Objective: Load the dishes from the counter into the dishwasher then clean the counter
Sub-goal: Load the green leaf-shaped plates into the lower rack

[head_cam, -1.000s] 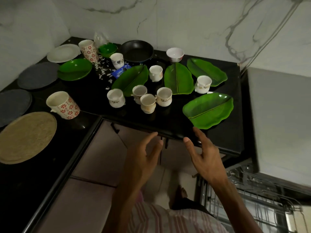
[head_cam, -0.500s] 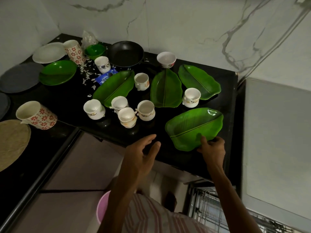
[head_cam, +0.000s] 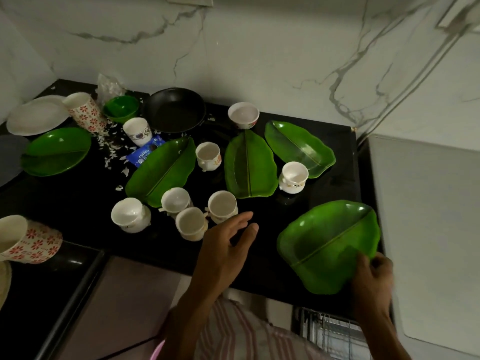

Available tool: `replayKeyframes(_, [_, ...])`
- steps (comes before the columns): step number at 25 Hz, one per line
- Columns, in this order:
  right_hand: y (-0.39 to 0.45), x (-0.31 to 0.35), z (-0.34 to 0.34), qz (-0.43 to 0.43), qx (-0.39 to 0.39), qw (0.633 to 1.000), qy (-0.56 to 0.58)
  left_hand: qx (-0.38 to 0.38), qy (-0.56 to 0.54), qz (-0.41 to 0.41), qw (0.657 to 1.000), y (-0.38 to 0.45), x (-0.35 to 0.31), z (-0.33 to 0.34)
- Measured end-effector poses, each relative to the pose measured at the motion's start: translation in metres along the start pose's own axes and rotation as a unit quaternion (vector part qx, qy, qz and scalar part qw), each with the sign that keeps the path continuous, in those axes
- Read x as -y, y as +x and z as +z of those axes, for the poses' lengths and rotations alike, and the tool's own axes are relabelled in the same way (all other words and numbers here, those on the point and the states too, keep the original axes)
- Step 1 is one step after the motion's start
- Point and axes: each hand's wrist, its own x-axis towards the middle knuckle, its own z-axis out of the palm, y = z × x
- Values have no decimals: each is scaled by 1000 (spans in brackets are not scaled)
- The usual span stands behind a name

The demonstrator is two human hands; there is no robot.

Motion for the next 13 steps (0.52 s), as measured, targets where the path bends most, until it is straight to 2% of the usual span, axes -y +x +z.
replayKeyframes(2, [-9, 27, -2, -44, 7, 999, 5, 12, -43, -7, 999, 16, -4, -10])
replayKeyframes(5, [-31, 73, 29, -122, 120, 985, 14, 84, -120, -80, 986, 33, -12, -23])
replayKeyframes(7, [-44, 93, 63, -169, 186, 968, 18, 93, -115, -102, 984, 35, -16, -30])
replayKeyframes(10, [-49, 115, 110, -187, 247, 951, 17, -17, -179, -137, 974, 42, -9, -45])
replayKeyframes(11, [-40, 118, 122, -197, 243, 950, 5, -59, -192, -145, 969, 45, -6, -52])
replayKeyframes(13, [-2, 118, 141, -276, 183, 935, -125, -113, -211, -156, 958, 51, -5, -62])
